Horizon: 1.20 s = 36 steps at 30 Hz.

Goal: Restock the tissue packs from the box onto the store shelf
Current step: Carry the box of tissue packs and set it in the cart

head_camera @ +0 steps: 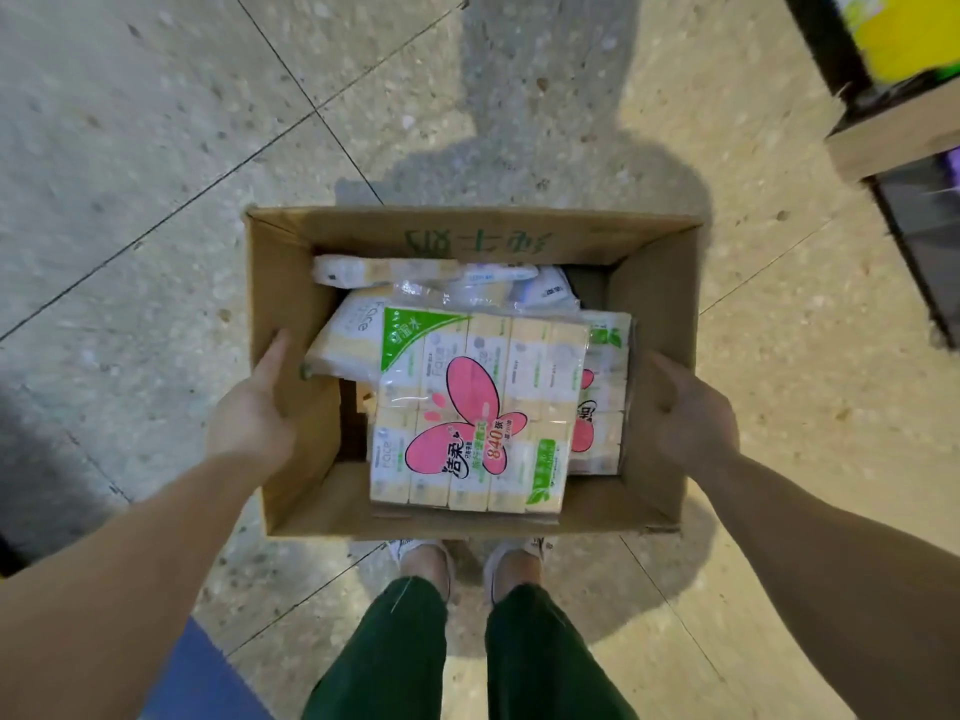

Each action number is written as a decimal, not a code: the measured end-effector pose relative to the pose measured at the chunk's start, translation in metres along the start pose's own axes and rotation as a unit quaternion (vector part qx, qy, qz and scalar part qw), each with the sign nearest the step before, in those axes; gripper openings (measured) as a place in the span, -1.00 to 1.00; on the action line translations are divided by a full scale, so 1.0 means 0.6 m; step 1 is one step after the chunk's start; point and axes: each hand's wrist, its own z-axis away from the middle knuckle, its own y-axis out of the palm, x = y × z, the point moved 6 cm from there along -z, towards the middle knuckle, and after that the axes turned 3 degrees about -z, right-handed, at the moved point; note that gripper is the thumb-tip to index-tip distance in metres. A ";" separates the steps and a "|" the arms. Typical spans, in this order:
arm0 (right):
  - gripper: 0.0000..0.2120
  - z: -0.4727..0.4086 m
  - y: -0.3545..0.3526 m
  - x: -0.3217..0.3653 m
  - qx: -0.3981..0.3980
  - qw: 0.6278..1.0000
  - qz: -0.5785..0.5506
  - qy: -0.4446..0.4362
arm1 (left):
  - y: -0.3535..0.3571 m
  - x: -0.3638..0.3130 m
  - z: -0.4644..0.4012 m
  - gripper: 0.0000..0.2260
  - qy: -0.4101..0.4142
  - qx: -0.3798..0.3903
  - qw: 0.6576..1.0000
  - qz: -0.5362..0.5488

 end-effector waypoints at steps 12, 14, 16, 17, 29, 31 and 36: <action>-0.38 0.247 -0.337 0.340 0.003 0.990 0.098 -0.104 | -0.429 0.025 0.225 -0.14 -0.040 0.032 0.998 0.036; -0.34 0.291 -0.399 0.416 -0.028 0.986 0.103 -0.127 | -0.537 0.035 0.258 -0.14 -0.039 0.011 0.999 0.033; -0.31 0.321 -0.455 0.493 -0.058 0.982 0.105 -0.145 | -0.646 0.041 0.282 -0.12 -0.026 -0.024 0.999 0.035; -0.31 0.334 -0.483 0.532 -0.073 0.980 0.095 -0.158 | -0.701 0.042 0.291 -0.11 -0.019 -0.044 0.998 0.039; -0.24 0.371 -0.771 1.107 -0.151 0.928 0.057 -0.337 | -1.291 0.084 0.249 -0.20 -0.008 -0.239 0.970 0.044; -0.27 0.381 -0.799 1.210 -0.149 0.915 0.058 -0.371 | -1.369 0.100 0.239 -0.20 -0.045 -0.244 0.968 0.017; -0.29 0.402 -0.836 1.457 -0.134 0.889 0.082 -0.430 | -1.526 0.173 0.214 -0.20 -0.122 -0.290 0.949 0.040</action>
